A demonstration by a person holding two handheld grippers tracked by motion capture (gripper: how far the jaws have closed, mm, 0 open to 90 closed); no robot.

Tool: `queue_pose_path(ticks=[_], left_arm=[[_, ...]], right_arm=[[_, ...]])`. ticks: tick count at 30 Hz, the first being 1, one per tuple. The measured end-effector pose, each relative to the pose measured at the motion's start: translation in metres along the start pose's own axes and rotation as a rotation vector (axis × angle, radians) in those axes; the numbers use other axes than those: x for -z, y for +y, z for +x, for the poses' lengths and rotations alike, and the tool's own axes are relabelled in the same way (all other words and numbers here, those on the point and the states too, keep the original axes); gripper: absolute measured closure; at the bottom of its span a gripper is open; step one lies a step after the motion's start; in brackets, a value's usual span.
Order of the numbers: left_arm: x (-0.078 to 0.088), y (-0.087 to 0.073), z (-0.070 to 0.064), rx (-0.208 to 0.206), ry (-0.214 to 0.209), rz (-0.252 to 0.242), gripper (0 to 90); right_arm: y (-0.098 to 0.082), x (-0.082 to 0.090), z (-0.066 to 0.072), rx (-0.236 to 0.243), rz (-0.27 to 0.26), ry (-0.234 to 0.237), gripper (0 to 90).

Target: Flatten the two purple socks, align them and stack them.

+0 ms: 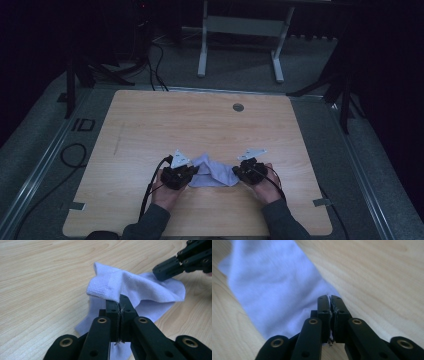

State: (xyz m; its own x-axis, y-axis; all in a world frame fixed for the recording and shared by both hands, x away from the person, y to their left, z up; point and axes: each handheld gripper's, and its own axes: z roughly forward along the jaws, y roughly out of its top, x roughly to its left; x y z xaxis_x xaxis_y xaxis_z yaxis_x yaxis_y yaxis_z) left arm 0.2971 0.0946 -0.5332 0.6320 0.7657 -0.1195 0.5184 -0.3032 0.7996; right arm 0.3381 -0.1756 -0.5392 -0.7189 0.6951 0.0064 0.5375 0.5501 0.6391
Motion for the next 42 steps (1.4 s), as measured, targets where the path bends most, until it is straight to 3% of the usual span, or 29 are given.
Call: queue_pose_path(ticks=[8, 16, 23, 32, 35, 42], left_arm=[[-0.002, -0.001, 0.002, 0.005, 0.007, 0.009, 88.0], [-0.001, -0.005, 0.007, 0.039, -0.001, 0.030, 88.0], [-0.001, -0.011, 0.010, 0.063, -0.002, 0.070, 87.8], [0.007, -0.015, 0.014, 0.100, -0.035, 0.096, 87.8], [0.009, -0.017, 0.017, 0.122, -0.040, 0.129, 87.7], [0.005, -0.020, 0.018, 0.112, -0.016, 0.170, 83.9]], right_arm=[[-0.006, -0.007, -0.005, -0.047, 0.011, 0.008, 89.4], [-0.010, -0.007, -0.003, -0.077, -0.010, 0.002, 89.8], [-0.013, -0.006, -0.003, -0.084, -0.026, 0.009, 89.9], [-0.015, -0.006, -0.003, -0.095, -0.037, 0.014, 89.9], [-0.015, -0.006, -0.003, -0.095, -0.038, 0.014, 89.9], [-0.016, -0.006, -0.003, -0.095, -0.040, 0.016, 89.9]])
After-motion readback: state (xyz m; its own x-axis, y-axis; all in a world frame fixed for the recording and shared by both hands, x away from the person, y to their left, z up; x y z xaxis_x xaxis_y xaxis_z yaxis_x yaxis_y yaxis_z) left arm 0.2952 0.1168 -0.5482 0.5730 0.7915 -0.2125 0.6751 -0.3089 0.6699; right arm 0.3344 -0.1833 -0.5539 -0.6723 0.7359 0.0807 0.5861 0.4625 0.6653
